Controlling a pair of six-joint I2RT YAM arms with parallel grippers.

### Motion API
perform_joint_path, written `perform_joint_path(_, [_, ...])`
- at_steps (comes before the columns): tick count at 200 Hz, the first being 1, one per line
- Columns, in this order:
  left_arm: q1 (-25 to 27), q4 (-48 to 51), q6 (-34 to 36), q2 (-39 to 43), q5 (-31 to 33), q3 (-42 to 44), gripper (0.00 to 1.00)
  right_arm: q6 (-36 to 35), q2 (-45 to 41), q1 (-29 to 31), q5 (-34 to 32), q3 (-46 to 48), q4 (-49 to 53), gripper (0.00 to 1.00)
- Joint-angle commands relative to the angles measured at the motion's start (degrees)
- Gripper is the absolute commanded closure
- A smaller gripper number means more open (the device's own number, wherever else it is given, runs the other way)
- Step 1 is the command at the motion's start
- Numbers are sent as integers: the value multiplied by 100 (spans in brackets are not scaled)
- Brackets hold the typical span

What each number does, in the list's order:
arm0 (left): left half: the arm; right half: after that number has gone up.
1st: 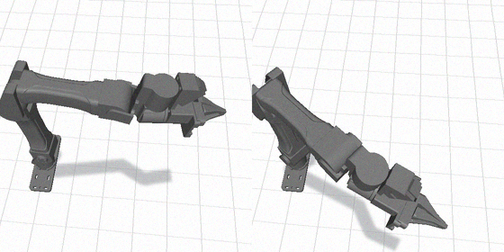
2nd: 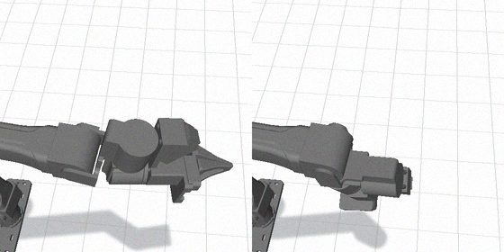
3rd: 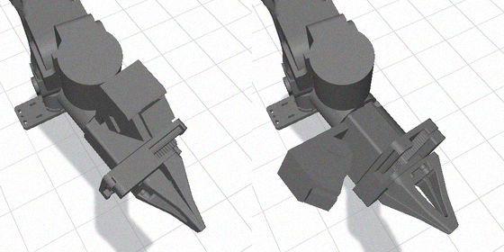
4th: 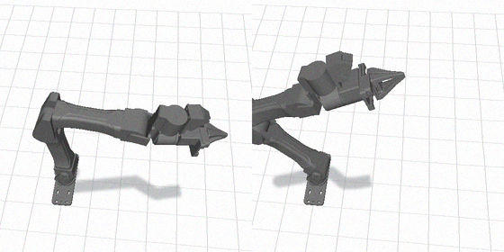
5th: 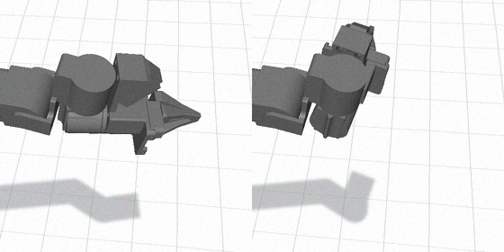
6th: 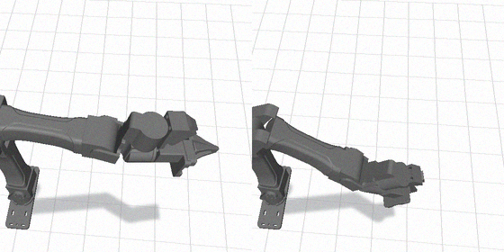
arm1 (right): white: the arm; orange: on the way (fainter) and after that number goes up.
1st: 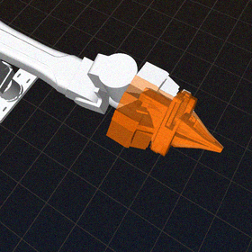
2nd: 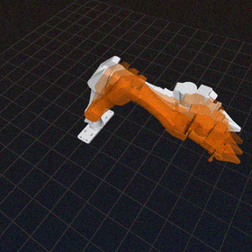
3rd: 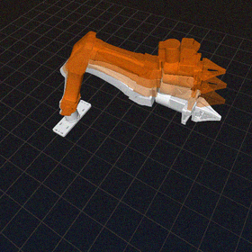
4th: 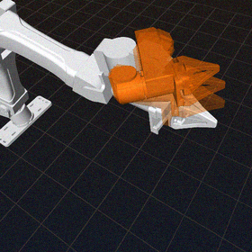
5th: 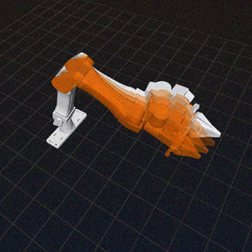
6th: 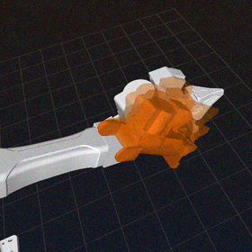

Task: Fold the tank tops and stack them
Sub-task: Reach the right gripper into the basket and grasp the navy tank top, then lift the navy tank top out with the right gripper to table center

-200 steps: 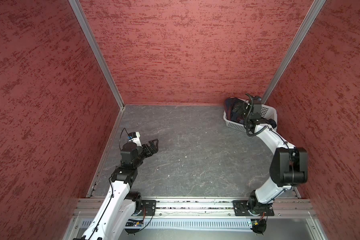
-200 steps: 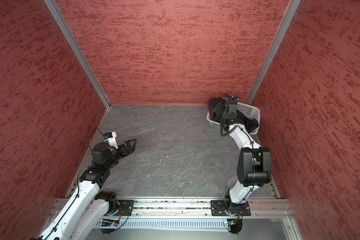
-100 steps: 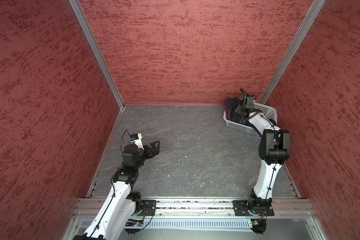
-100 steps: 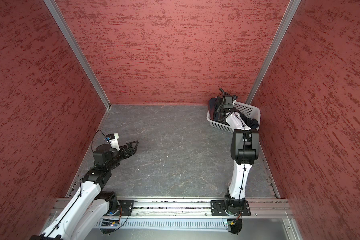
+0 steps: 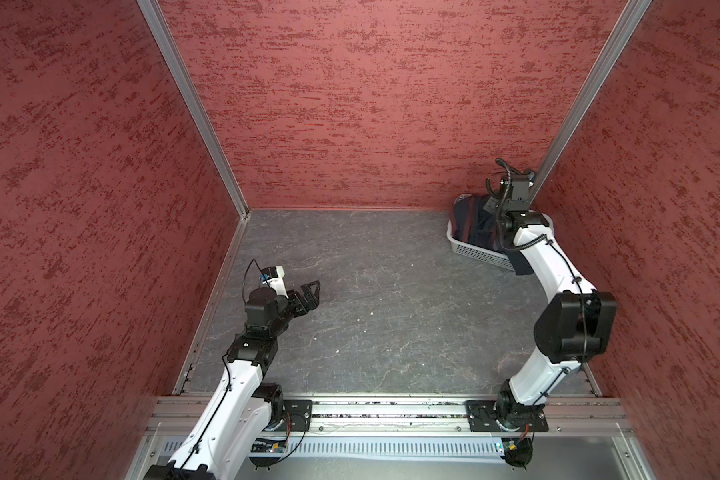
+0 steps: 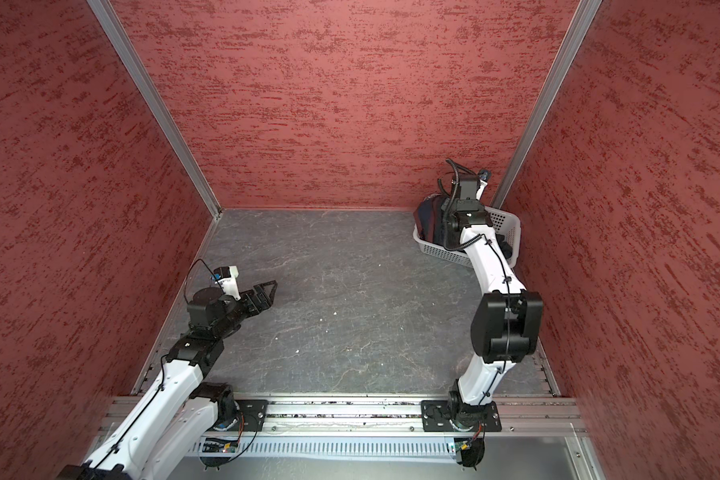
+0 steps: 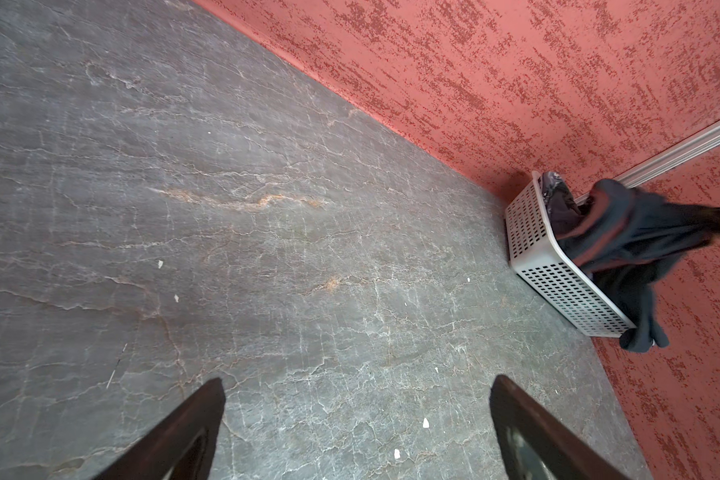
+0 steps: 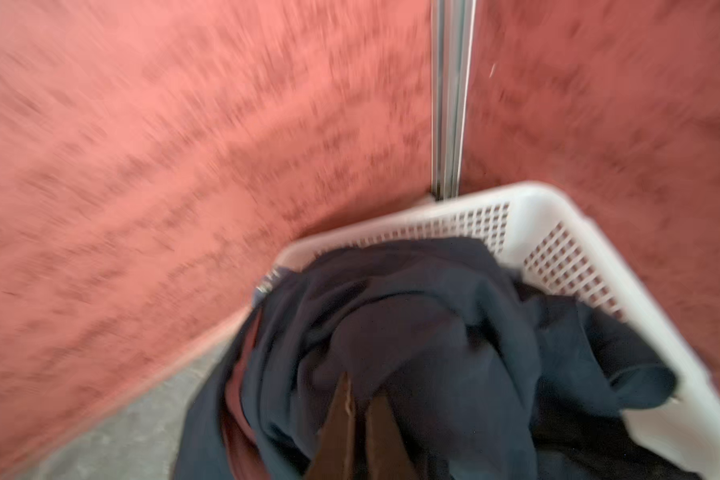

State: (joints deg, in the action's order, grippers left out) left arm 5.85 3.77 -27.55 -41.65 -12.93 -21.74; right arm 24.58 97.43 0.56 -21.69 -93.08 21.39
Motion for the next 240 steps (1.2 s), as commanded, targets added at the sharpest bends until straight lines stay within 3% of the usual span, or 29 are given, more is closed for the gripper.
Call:
perform_joint_path(1, [33,-155,110,-32,76,64,0,-226,-493,12,-660,-110,2,100])
perform_joint_path(50, [48,-166,118,-96,112,64,0,-488,-757,14,-863,-350,151,100])
perform_joint_path(79, [48,-163,123,-99,105,56,0,-449,-296,5,-485,-414,366,100])
perform_joint_path(102, [48,-166,127,-115,132,64,0,-357,-5,1,-353,-756,726,100])
perform_joint_path(154, [67,-196,130,-258,96,29,0,-673,-448,173,-100,-1824,991,100])
perform_joint_path(195, [88,-176,143,-223,190,33,0,-939,-971,994,67,-1881,867,100])
perform_joint_path(240, [101,-49,136,-28,568,81,0,-1194,-1056,2703,-321,-1883,906,100])
